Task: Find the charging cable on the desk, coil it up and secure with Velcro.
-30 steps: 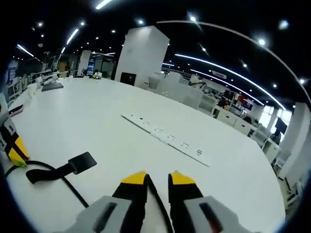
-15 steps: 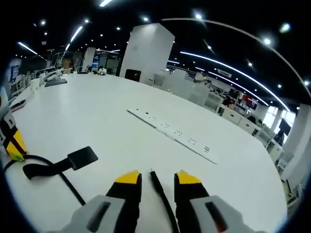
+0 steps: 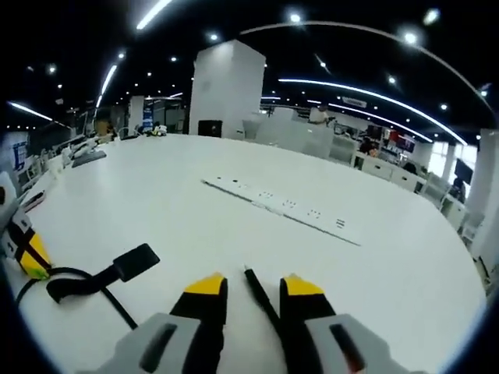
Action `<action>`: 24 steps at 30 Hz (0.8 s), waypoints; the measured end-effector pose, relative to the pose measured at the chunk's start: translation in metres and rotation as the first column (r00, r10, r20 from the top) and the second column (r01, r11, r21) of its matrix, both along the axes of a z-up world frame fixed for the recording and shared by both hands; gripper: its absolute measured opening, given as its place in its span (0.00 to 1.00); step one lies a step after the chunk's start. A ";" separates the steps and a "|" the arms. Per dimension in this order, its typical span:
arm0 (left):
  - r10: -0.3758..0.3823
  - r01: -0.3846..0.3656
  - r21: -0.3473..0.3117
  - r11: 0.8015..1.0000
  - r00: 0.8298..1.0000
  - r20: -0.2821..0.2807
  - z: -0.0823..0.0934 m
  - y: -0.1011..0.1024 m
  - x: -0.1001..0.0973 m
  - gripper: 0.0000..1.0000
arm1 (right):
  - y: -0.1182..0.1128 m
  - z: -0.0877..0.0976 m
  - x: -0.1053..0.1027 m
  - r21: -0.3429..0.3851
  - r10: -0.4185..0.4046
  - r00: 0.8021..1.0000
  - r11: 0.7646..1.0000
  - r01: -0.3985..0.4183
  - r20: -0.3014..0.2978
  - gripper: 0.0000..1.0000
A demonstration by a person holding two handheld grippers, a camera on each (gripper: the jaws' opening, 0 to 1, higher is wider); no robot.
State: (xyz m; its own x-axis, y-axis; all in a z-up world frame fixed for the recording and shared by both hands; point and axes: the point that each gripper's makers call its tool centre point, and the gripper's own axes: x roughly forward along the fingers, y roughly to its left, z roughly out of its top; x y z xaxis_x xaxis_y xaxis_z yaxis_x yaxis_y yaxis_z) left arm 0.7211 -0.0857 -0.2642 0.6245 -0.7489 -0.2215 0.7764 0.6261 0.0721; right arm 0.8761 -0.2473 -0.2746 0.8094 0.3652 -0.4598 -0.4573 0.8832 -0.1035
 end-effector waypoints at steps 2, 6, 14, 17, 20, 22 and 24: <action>0.000 0.000 0.000 1.000 1.000 0.000 0.000 0.000 0.000 0.05 | 0.001 0.000 -0.001 0.006 0.001 1.000 1.000 -0.001 -0.001 0.28; 0.000 0.000 0.000 1.000 1.000 0.000 0.000 0.000 0.000 0.05 | 0.002 -0.001 0.000 0.030 -0.002 1.000 1.000 0.002 -0.006 0.27; -0.001 0.001 -0.001 1.000 1.000 -0.001 0.000 0.000 0.000 0.05 | -0.002 -0.003 0.005 0.061 -0.035 0.999 0.998 0.036 -0.017 0.18; -0.001 0.001 -0.001 1.000 1.000 0.000 0.000 0.000 0.000 0.05 | -0.002 -0.003 0.004 0.052 -0.032 0.999 0.998 0.032 -0.013 0.16; -0.001 0.001 0.000 1.000 1.000 -0.001 0.000 0.000 0.000 0.05 | -0.009 -0.002 0.003 -0.023 -0.040 0.999 0.999 0.040 0.001 0.12; -0.001 0.001 0.000 1.000 1.000 0.000 0.000 0.000 0.000 0.05 | -0.012 -0.001 0.004 -0.060 -0.046 0.999 0.997 0.047 0.008 0.11; -0.001 0.001 0.000 1.000 1.000 0.001 0.000 0.000 0.000 0.05 | -0.015 0.000 0.005 -0.068 -0.050 0.999 0.996 0.050 0.006 0.11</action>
